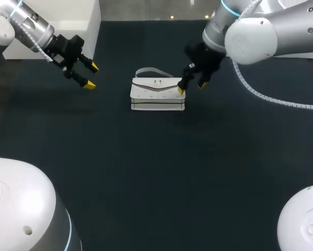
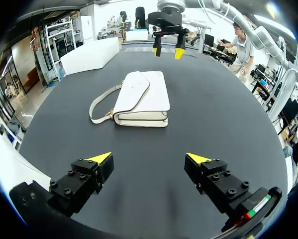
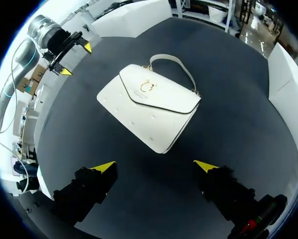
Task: Pick up the bag, open it, inspect its contents, close it, and place it on the opposite side
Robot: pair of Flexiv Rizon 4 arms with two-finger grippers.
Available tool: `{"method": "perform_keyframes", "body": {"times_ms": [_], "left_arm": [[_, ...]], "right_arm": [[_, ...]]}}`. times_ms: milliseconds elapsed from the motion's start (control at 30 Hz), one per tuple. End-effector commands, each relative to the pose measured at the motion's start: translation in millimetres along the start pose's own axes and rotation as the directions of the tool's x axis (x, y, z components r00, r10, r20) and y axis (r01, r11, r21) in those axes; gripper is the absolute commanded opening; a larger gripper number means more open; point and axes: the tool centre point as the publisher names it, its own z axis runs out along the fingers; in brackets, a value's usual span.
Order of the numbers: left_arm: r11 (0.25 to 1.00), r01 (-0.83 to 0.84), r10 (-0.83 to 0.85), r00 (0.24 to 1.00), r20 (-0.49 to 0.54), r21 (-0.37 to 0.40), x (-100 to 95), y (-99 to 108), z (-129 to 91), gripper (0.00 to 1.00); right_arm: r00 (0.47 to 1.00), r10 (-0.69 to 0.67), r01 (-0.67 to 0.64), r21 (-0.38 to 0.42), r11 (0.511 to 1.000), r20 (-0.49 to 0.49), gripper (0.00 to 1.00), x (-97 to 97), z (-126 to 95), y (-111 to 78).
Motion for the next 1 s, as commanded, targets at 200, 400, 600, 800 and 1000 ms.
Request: {"method": "perform_keyframes", "body": {"times_ms": [200,400,600,800,1000], "left_arm": [[0.999,-0.035,0.035,0.999,0.006,-0.001,-3.1,-3,1,1.0],[0.975,-0.22,0.218,0.973,0.073,0.017,-9.5,-24,-5,1.0],[0.942,-0.334,0.333,0.935,0.121,-0.011,-13.3,-40,-5,1.0],[0.905,-0.419,0.424,0.878,0.223,-0.072,-9.2,-51,1,1.0],[0.883,-0.459,0.465,0.832,0.302,-0.095,-1.6,-57,6,1.0]], "right_arm": [[0.982,-0.052,0.055,-0.008,0.998,0.184,1.0,6.8,2,4.3],[0.868,-0.322,0.351,-0.009,0.936,0.378,1.0,19.1,4,5.6],[0.773,-0.438,0.489,0.008,0.872,0.46,1.0,20.6,9,2.7],[0.688,-0.489,0.575,0.008,0.818,0.536,1.0,22.2,10,-2.3],[0.626,-0.523,0.639,0.004,0.769,0.578,1.0,22.8,10,-5.8]]}}
